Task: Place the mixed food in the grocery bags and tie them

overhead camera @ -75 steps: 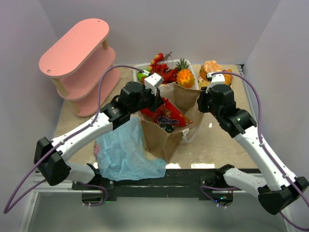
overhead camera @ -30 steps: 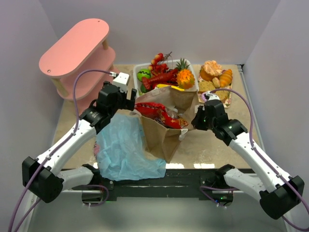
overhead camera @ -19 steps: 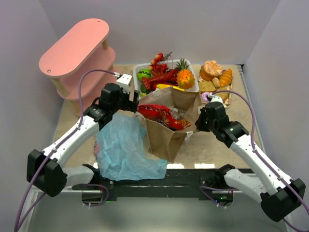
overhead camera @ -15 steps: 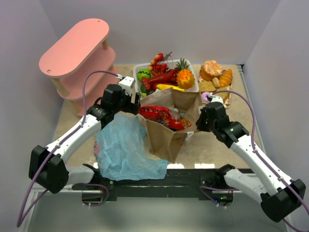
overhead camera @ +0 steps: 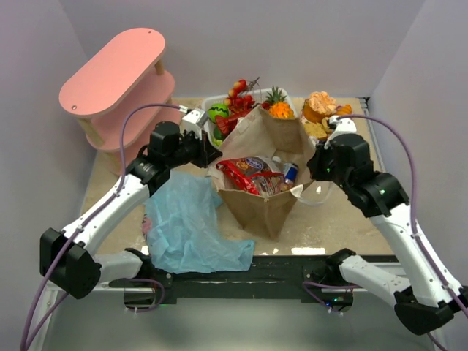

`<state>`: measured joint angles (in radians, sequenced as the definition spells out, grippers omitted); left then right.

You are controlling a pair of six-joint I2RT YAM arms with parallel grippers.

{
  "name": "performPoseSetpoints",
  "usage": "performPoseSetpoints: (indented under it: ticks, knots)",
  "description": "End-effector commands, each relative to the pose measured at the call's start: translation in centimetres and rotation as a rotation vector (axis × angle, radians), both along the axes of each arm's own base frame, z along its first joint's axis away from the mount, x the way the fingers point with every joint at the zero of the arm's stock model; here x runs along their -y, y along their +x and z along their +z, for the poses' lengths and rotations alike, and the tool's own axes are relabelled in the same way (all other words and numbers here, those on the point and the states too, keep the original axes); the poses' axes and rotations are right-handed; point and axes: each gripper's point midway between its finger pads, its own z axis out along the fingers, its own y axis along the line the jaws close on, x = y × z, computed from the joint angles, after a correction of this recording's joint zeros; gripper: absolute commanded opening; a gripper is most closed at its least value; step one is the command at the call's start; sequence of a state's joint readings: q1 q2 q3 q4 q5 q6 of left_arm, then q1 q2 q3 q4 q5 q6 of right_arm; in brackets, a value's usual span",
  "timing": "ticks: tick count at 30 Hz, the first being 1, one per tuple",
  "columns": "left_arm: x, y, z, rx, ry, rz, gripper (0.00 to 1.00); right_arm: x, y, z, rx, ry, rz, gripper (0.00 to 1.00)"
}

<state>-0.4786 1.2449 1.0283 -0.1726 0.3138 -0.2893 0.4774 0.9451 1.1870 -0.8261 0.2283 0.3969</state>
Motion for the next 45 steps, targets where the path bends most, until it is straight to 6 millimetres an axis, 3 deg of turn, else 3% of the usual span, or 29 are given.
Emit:
performPoseSetpoints:
  ticks: [1,6,7,8,10,13,15,16,17,18,19,21,22,23,24,25,26,27,28,32,36,40,45]
  knots:
    - [2.7,-2.4,14.2,0.241,-0.356,-0.141,0.00,2.1,0.6,12.2,0.369,0.050,-0.051,0.00]
    - [6.9,-3.9,12.8,0.228,-0.297,-0.210,0.00,1.8,0.9,8.7,0.310,0.048,-0.055,0.00]
    - [8.9,-5.2,13.7,0.236,-0.302,-0.263,0.00,1.8,0.8,8.6,0.312,0.048,-0.056,0.00]
    - [10.4,-5.2,12.6,0.208,-0.285,-0.291,0.00,2.3,0.9,8.6,0.319,0.037,-0.081,0.00]
    - [12.9,-6.7,12.6,0.201,-0.288,-0.356,0.00,3.5,0.7,9.4,0.360,0.015,-0.125,0.00]
    - [15.9,-7.2,12.8,0.206,-0.296,-0.401,0.00,6.2,0.2,11.3,0.411,-0.035,-0.239,0.00]
    - [17.4,-7.5,14.2,0.241,-0.321,-0.434,0.00,8.4,-0.1,12.1,0.439,-0.079,-0.343,0.00]
    - [19.0,-7.4,12.9,0.220,-0.305,-0.456,0.00,9.1,-0.2,11.8,0.445,-0.100,-0.375,0.00]
    - [19.9,-7.4,14.2,0.234,-0.317,-0.470,0.00,9.7,-0.2,11.7,0.455,-0.120,-0.403,0.00]
    - [20.8,-7.4,14.0,0.229,-0.312,-0.490,0.00,11.2,-0.5,12.4,0.490,-0.157,-0.474,0.00]
    - [22.7,-7.4,11.9,0.194,-0.288,-0.512,0.00,11.8,-0.4,11.4,0.480,-0.202,-0.506,0.00]
    - [25.1,-8.2,12.7,0.214,-0.310,-0.548,0.00,14.4,-0.7,11.7,0.518,-0.299,-0.661,0.00]
    - [26.9,-8.0,11.1,0.194,-0.295,-0.563,0.00,14.7,-0.3,9.7,0.491,-0.370,-0.682,0.00]
    - [27.9,-8.3,10.9,0.198,-0.290,-0.577,0.00,15.3,-0.2,9.4,0.493,-0.412,-0.721,0.00]
    - [29.2,-9.2,12.4,0.226,-0.313,-0.601,0.00,15.7,-0.1,9.8,0.505,-0.465,-0.744,0.00]
    - [30.5,-9.0,10.7,0.207,-0.291,-0.611,0.00,16.4,0.0,8.9,0.463,-0.528,-0.805,0.00]
    - [31.2,-9.2,10.5,0.213,-0.290,-0.622,0.00,16.6,0.2,9.0,0.455,-0.543,-0.826,0.00]
    - [32.0,-9.5,11.8,0.234,-0.312,-0.632,0.00,16.6,0.5,8.9,0.439,-0.562,-0.830,0.00]
    - [32.9,-9.2,10.5,0.216,-0.301,-0.636,0.00,16.9,0.8,9.2,0.424,-0.579,-0.852,0.00]
    - [34.8,-9.0,10.4,0.192,-0.347,-0.627,0.00,18.5,1.0,10.1,0.408,-0.622,-0.925,0.00]
    - [36.7,-10.2,10.1,0.144,-0.403,-0.645,0.00,20.2,0.0,11.0,0.402,-0.626,-0.997,0.00]
    - [37.9,-10.9,9.9,0.109,-0.441,-0.620,0.00,22.2,-1.6,9.9,0.372,-0.664,-1.081,0.02]
    - [38.3,-10.8,9.2,0.068,-0.470,-0.566,0.00,23.5,-1.9,8.6,0.343,-0.686,-1.121,0.08]
